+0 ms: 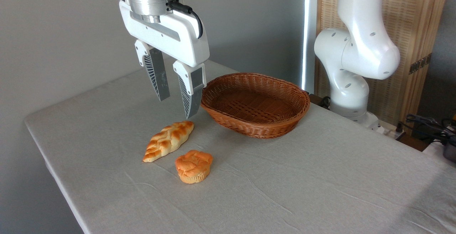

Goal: Put bread into the basket

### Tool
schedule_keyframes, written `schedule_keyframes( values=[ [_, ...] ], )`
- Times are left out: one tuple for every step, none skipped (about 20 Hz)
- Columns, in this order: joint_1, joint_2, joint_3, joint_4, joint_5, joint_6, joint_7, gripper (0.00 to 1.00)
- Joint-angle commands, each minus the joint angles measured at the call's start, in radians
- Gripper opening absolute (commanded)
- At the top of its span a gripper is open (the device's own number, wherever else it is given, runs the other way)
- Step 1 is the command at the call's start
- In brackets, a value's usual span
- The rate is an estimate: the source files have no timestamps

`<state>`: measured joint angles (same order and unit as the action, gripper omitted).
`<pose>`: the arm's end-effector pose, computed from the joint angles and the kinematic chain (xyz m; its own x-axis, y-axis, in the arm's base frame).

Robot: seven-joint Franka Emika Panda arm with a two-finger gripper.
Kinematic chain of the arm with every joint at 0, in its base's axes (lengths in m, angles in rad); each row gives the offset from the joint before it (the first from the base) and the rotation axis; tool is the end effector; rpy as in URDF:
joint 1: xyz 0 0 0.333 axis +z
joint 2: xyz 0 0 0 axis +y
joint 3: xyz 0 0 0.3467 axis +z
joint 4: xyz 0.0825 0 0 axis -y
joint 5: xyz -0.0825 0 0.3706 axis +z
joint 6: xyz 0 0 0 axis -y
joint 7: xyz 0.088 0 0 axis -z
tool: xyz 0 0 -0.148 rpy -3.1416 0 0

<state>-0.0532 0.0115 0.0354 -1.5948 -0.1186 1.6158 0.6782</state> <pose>0.5488 -0.0269 0.6019 0.7702 -0.6327 0.0811 -0.6378 -0.7654 0.0860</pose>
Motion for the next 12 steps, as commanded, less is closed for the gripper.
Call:
schedule_keyframes(
  values=[
    [-0.013, 0.001, 0.009, 0.01, 0.005, -0.016, 0.003, 1.0],
    [-0.014, -0.001, 0.008, 0.009, 0.005, -0.014, 0.003, 1.0],
    [-0.013, -0.001, 0.008, 0.009, 0.005, -0.01, 0.003, 1.0],
    [-0.013, -0.001, 0.009, 0.009, 0.005, -0.01, 0.003, 1.0],
    [-0.013, -0.001, 0.009, 0.009, 0.005, -0.01, 0.003, 1.0],
    [-0.013, -0.001, 0.009, 0.009, 0.005, -0.01, 0.003, 1.0],
    [-0.013, -0.001, 0.008, 0.009, 0.005, -0.01, 0.001, 1.0],
    [-0.013, -0.001, 0.006, 0.007, 0.005, -0.011, 0.0, 1.0],
    [-0.013, -0.001, 0.004, 0.007, 0.005, -0.01, 0.0, 1.0],
    [-0.013, -0.002, 0.004, 0.007, 0.005, -0.01, -0.002, 1.0],
    [-0.013, -0.002, 0.003, 0.003, 0.005, -0.01, -0.002, 1.0],
    [-0.013, -0.004, 0.001, 0.001, 0.005, -0.008, -0.003, 1.0]
  ],
)
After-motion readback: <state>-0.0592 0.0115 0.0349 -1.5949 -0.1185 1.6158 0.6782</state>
